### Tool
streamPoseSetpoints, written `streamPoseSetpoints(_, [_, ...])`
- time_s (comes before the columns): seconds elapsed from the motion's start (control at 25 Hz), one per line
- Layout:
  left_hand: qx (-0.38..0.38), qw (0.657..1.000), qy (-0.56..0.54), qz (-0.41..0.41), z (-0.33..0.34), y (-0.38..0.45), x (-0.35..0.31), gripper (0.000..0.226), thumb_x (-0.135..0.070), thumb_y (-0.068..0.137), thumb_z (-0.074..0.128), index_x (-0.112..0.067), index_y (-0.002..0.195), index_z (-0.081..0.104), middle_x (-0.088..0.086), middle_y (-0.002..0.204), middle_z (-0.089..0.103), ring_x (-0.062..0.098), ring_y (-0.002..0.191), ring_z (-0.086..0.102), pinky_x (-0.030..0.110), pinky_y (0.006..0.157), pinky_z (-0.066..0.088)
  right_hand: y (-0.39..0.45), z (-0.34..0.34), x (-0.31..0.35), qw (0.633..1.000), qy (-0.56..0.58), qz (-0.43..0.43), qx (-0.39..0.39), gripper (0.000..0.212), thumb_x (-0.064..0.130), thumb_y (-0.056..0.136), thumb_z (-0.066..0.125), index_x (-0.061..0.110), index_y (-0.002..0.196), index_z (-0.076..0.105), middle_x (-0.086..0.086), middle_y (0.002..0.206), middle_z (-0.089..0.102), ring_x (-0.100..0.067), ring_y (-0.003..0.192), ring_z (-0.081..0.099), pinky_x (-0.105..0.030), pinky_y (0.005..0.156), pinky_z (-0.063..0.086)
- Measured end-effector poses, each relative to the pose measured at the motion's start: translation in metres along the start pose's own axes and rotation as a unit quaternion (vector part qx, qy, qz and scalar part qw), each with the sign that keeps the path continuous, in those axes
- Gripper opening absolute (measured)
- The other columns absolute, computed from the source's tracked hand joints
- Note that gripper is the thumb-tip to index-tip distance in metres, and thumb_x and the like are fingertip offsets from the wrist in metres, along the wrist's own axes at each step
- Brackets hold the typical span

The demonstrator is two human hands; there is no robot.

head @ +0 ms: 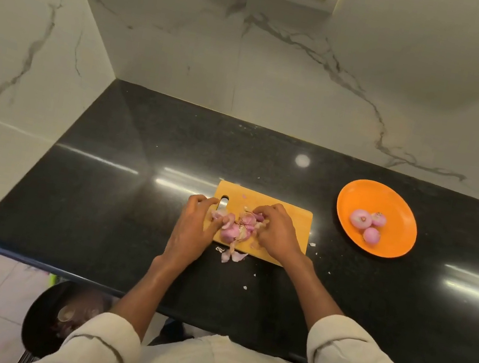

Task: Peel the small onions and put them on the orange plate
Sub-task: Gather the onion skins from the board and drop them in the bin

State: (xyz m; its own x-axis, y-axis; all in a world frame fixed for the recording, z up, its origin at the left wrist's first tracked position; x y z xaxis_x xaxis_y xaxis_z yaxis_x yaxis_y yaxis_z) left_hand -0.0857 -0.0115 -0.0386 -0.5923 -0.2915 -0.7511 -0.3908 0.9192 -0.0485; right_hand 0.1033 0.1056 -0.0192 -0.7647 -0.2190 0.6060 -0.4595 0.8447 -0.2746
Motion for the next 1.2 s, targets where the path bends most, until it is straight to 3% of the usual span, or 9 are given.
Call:
streamPoseSetpoints(0.08, [-0.047,0.99,0.129,0.004,-0.006,0.001,0.016,0.054,-0.048,0.104,0.062,-0.02,0.149,0.054,0.004,0.157,0.044,0.025,0.142,0.044,0.048,0.112,0.048,0.001,0.0,0.0,0.999,0.032,0.02,0.026,0.056,0.003,0.092,0.072,0.02,0.144,0.06,-0.001,0.135,0.05,-0.018,0.116,0.056,-0.025,0.095,0.046])
streamPoseSetpoints(0.16, [-0.015,0.982,0.186,-0.007,-0.006,0.0,0.032,0.06,-0.053,0.106,0.054,-0.023,0.158,0.045,0.003,0.171,0.033,0.027,0.158,0.027,0.052,0.125,0.032,0.002,0.002,0.004,0.997,0.038,0.03,0.055,0.062,0.013,0.093,0.076,0.023,0.15,0.054,0.0,0.133,0.044,-0.017,0.11,0.057,-0.027,0.096,0.048])
streamPoseSetpoints(0.24, [0.025,0.986,0.167,0.004,0.002,-0.001,0.036,0.062,-0.056,0.109,0.045,-0.028,0.164,0.037,0.0,0.176,0.025,0.028,0.165,0.016,0.058,0.131,0.019,0.003,0.008,0.009,0.998,0.019,0.02,0.048,0.059,0.017,0.092,0.079,0.025,0.147,0.058,0.002,0.128,0.042,-0.015,0.107,0.054,-0.026,0.091,0.046])
streamPoseSetpoints(0.4, [0.051,0.992,0.094,0.074,0.013,-0.003,0.027,0.062,-0.056,0.109,0.048,-0.037,0.166,0.032,-0.008,0.176,0.026,0.02,0.165,0.017,0.057,0.131,0.019,-0.002,0.019,0.011,0.999,0.005,0.0,-0.036,0.038,0.014,0.087,0.085,0.023,0.123,0.076,0.006,0.118,0.053,-0.014,0.101,0.057,-0.019,0.074,0.041])
streamPoseSetpoints(0.6, [0.049,0.984,0.127,0.118,0.011,0.002,0.016,0.08,-0.061,0.096,0.068,-0.028,0.163,0.04,-0.005,0.167,0.04,0.017,0.151,0.037,0.037,0.122,0.034,-0.005,0.025,0.01,0.996,0.002,0.003,-0.09,0.032,0.011,0.086,0.084,0.02,0.116,0.079,0.005,0.11,0.063,-0.015,0.098,0.062,-0.02,0.072,0.04])
streamPoseSetpoints(0.76, [0.042,0.975,0.165,0.143,0.016,0.007,0.003,0.05,-0.042,0.092,0.08,-0.022,0.137,0.067,0.003,0.143,0.058,0.025,0.126,0.052,0.042,0.1,0.055,-0.006,0.023,0.007,0.998,0.015,-0.003,-0.054,0.046,0.017,0.086,0.085,0.02,0.13,0.074,0.003,0.116,0.063,-0.016,0.103,0.062,-0.029,0.086,0.052])
streamPoseSetpoints(0.96, [-0.004,0.997,0.034,0.065,0.011,0.015,-0.006,0.021,-0.03,0.096,0.079,-0.013,0.108,0.078,0.001,0.108,0.072,0.023,0.1,0.061,0.042,0.086,0.054,-0.009,0.02,0.009,0.994,0.022,0.018,-0.105,0.032,0.015,0.087,0.084,0.023,0.118,0.079,0.006,0.113,0.07,-0.011,0.1,0.063,-0.023,0.085,0.048])
streamPoseSetpoints(1.08, [-0.022,0.997,-0.071,0.009,0.01,0.018,-0.011,0.023,-0.021,0.089,0.086,-0.015,0.109,0.08,-0.003,0.113,0.073,0.018,0.104,0.067,0.043,0.087,0.059,-0.011,0.006,-0.001,0.979,0.127,0.063,-0.145,0.019,0.011,0.088,0.082,0.023,0.102,0.084,0.01,0.1,0.075,-0.008,0.094,0.067,-0.012,0.077,0.049])
streamPoseSetpoints(1.2, [-0.019,0.992,-0.115,-0.04,0.013,0.019,-0.021,0.028,-0.017,0.081,0.093,-0.013,0.099,0.072,-0.001,0.11,0.065,0.014,0.097,0.065,0.026,0.078,0.059,-0.014,-0.007,-0.007,0.97,0.153,0.085,-0.168,0.014,0.011,0.089,0.082,0.022,0.099,0.084,0.01,0.092,0.074,-0.003,0.087,0.066,-0.003,0.067,0.039])
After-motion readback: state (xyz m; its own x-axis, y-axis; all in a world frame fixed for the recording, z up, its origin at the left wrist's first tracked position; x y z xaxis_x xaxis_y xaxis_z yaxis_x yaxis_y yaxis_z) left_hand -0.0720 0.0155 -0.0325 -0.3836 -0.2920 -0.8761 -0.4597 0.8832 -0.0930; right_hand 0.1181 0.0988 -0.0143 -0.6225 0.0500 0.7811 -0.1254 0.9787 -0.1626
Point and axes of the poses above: each hand's wrist, its own y-axis towards the middle knuckle, its own z-axis out of the palm, x = y × z, the point moved 2 cm from there along y, towards the middle knuckle
